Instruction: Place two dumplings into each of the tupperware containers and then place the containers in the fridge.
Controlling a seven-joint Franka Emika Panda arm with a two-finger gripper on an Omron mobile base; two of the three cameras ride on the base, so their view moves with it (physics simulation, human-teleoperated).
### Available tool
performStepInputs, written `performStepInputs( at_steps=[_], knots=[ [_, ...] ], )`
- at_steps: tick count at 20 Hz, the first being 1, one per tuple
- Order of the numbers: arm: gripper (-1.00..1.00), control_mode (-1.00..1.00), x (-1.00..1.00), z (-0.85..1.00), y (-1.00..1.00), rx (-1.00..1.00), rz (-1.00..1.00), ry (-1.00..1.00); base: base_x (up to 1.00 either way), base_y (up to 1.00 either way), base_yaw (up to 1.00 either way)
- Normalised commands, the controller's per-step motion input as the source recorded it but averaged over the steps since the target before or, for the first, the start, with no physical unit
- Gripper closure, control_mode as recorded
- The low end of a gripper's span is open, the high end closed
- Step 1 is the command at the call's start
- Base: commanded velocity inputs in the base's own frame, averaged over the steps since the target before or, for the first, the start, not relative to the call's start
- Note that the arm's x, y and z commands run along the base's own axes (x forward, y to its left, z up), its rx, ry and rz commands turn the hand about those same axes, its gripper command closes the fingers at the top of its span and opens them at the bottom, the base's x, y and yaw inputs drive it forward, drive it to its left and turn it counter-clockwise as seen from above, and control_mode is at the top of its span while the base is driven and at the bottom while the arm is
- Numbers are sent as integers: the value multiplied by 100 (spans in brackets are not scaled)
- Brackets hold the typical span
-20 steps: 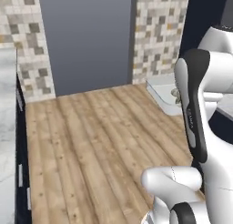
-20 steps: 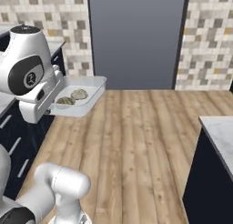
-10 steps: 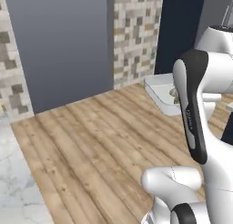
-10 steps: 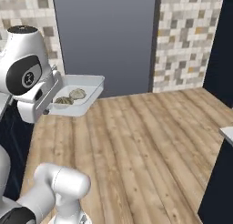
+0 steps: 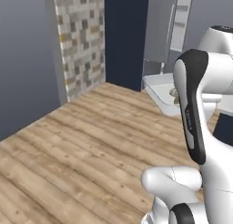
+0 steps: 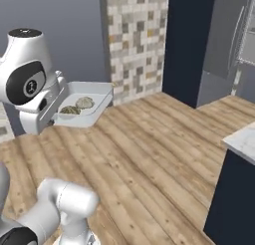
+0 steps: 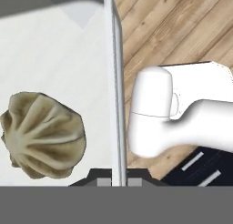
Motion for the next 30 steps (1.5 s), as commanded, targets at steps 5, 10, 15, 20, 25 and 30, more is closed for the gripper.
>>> performStepInputs(
  at_steps=[5, 10, 15, 20, 25, 30],
  knots=[
    [100, 100, 0, 0, 0, 0, 0, 0, 100, 65, -46],
    [100, 100, 0, 0, 0, 0, 0, 0, 100, 66, -42],
    [100, 100, 0, 0, 0, 0, 0, 0, 100, 64, -40],
    [100, 100, 0, 0, 0, 0, 0, 0, 99, 19, -40],
    [100, 100, 0, 0, 0, 0, 0, 0, 98, 0, -49],
    [100, 100, 0, 0, 0, 0, 0, 0, 98, 6, -42]
  ],
)
